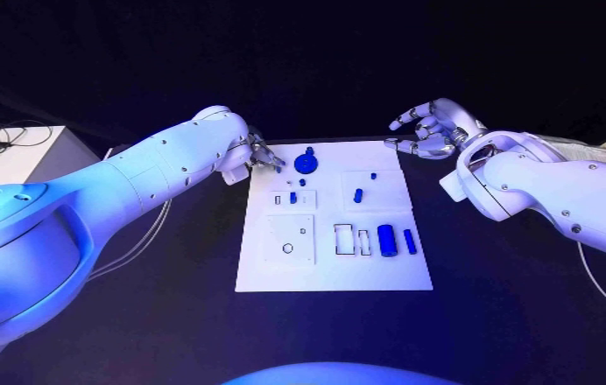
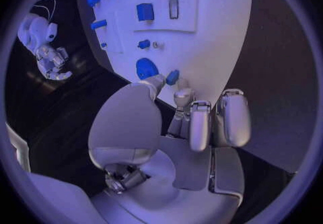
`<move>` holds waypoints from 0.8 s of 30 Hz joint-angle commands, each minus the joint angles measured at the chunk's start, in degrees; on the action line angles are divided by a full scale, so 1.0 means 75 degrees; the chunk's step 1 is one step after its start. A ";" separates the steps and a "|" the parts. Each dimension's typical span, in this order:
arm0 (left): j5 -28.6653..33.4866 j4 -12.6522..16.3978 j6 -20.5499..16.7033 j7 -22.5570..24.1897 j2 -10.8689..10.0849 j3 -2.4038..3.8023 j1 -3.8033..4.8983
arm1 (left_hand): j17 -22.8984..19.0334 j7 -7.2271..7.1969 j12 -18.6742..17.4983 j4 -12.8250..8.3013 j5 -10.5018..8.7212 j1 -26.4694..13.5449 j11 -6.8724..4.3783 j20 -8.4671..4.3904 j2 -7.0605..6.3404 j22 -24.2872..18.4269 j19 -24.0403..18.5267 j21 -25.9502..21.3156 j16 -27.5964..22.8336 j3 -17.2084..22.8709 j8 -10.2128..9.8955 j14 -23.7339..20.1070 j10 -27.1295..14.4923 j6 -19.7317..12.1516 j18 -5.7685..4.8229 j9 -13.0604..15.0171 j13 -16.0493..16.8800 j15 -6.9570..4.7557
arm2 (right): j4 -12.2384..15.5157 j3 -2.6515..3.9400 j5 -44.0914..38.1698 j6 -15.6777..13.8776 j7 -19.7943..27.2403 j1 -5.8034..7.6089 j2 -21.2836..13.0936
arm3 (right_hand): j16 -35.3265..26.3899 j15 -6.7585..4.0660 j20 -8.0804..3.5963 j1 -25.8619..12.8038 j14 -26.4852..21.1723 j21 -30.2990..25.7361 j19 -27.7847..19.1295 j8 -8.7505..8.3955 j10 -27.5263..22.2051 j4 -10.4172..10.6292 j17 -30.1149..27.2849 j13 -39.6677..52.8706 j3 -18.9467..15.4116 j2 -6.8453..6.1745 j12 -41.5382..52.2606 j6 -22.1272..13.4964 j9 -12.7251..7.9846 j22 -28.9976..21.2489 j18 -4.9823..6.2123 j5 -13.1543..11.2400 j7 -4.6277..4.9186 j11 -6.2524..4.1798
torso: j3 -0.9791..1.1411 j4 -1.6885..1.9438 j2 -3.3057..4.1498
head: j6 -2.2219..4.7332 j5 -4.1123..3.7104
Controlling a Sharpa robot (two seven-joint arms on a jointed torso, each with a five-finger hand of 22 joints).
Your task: Assemble the parts on the task board
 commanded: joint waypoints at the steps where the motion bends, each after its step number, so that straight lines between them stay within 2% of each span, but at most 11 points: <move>1: 0.0171 0.0033 -0.0071 0.0182 0.0008 -0.0003 0.0012 | 0.2013 -0.0025 -0.0017 -0.0003 -0.0009 0.0185 -0.0037 0.0000 0.0028 0.0009 0.0003 -0.0016 0.0026 0.0299 0.0064 0.0809 -0.0048 0.0023 0.0015 -0.0023 -0.0012 0.0015 | -0.0001 0.0004 -0.0082 0.0031 0.0056 0.0002 0.0012 | 0.0033 -0.0033 -0.0010 -0.0055 0.0782 -0.0022 0.0284 0.0047 0.0034 0.0027 0.2013 0.1283 0.0000 -0.0024 -0.0025 -0.0049 0.0010 0.0827 0.0004 -0.0001 -0.0003 -0.0016 | 0.0001 -0.0009 0.0003 | 0.0002 0.0008; 8: 0.0301 0.0045 -0.0087 0.0254 0.0000 -0.0009 0.0012 | 0.2013 -0.0060 -0.0033 -0.0066 -0.0005 0.0582 -0.0073 -0.0033 -0.0079 0.0046 0.0012 -0.0002 0.0026 0.1330 0.0205 0.0809 -0.0036 0.0009 0.0010 -0.0018 -0.0036 -0.0017 | -0.0008 0.0004 -0.0082 0.0036 0.0053 0.0002 0.0016 | 0.0033 -0.0033 -0.0010 -0.0055 0.0782 -0.0022 0.0284 0.0047 0.0034 0.0027 0.2013 0.1283 0.0000 -0.0024 -0.0025 -0.0049 0.0010 0.0827 0.0004 -0.0001 -0.0003 -0.0016 | 0.0004 -0.0009 0.0003 | 0.0005 0.0019; 12: 0.0353 0.0061 -0.0065 0.0277 -0.0003 -0.0012 0.0012 | 0.2013 -0.0111 -0.0022 -0.0175 -0.0021 0.0725 -0.0117 -0.0060 -0.0169 0.0073 0.0020 0.0008 0.0026 0.1893 0.0378 0.0809 0.0017 0.0041 0.0006 0.0058 -0.0005 -0.0050 | -0.0012 0.0004 -0.0082 0.0039 0.0052 0.0002 0.0018 | 0.0033 -0.0033 -0.0010 -0.0055 0.0782 -0.0022 0.0284 0.0047 0.0034 0.0027 0.2013 0.1283 0.0000 -0.0024 -0.0025 -0.0049 0.0010 0.0827 0.0004 -0.0001 -0.0003 -0.0016 | 0.0002 -0.0005 0.0003 | 0.0004 0.0018; 19: 0.0455 0.0166 -0.0107 0.0287 -0.0065 -0.0015 0.0009 | 0.2013 -0.0128 -0.0074 -0.0749 0.0012 0.0710 -0.0158 -0.0114 -0.0329 0.0148 0.0053 0.0043 0.0026 0.3169 0.0865 0.0809 0.0155 -0.0055 -0.0008 0.0396 0.0006 -0.0090 | -0.0024 0.0004 -0.0082 0.0044 0.0051 0.0002 0.0021 | 0.0033 -0.0033 -0.0010 -0.0055 0.0782 -0.0022 0.0284 0.0047 0.0034 0.0027 0.2013 0.1283 0.0000 -0.0024 -0.0025 -0.0049 0.0010 0.0827 0.0004 -0.0001 -0.0003 -0.0016 | 0.0000 -0.0005 -0.0001 | 0.0002 0.0021; 24: 0.0630 0.0370 -0.0218 0.0263 -0.0197 -0.0015 0.0007 | 0.2013 -0.0130 -0.0046 -0.1024 0.0210 0.0492 -0.0155 -0.0109 -0.0452 0.0189 0.0073 0.0064 0.0026 0.3626 0.1031 0.0809 0.0252 -0.0026 -0.0014 0.0514 0.0076 -0.0097 | -0.0039 0.0004 -0.0081 0.0054 0.0049 0.0002 0.0017 | 0.0033 -0.0033 -0.0010 -0.0055 0.0782 -0.0022 0.0284 0.0047 0.0034 0.0027 0.2013 0.1283 0.0000 -0.0024 -0.0025 -0.0049 0.0010 0.0827 0.0004 -0.0001 -0.0003 -0.0016 | -0.0003 0.0011 -0.0009 | 0.0004 0.0030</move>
